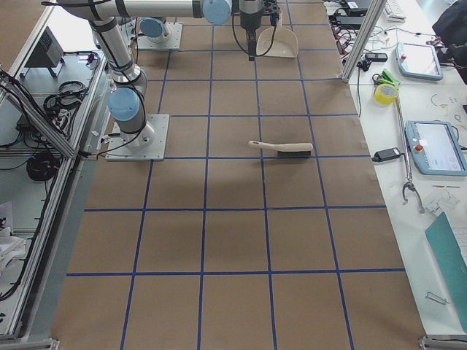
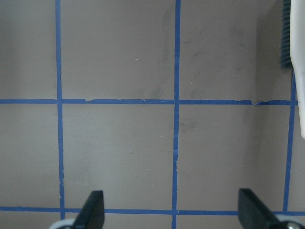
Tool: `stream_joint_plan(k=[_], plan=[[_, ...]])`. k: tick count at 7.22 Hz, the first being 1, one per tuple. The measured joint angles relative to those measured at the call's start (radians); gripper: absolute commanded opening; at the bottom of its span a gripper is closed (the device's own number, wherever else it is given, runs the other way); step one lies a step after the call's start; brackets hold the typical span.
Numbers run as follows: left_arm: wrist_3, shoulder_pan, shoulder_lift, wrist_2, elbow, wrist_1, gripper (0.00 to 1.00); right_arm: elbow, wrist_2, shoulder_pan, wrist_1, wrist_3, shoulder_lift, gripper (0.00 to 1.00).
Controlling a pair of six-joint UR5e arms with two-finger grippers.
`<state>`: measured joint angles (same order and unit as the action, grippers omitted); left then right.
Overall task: Sweep and dump trash into bin
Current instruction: 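Open the left gripper and raise it away from the dustpan handle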
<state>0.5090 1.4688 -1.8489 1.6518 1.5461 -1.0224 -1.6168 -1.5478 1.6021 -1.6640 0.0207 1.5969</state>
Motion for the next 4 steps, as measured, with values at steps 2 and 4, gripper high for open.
stream_joint_plan(k=[2,4], plan=[[-0.148,0.0,0.063,-0.018,0.011,-0.107,1.0,0.0,0.0,0.0,0.0,0.001,0.0,1.0],[-0.218,0.009,0.11,-0.054,0.033,-0.205,1.0,0.0,0.0,0.0,0.0,0.0,0.0,1.0]])
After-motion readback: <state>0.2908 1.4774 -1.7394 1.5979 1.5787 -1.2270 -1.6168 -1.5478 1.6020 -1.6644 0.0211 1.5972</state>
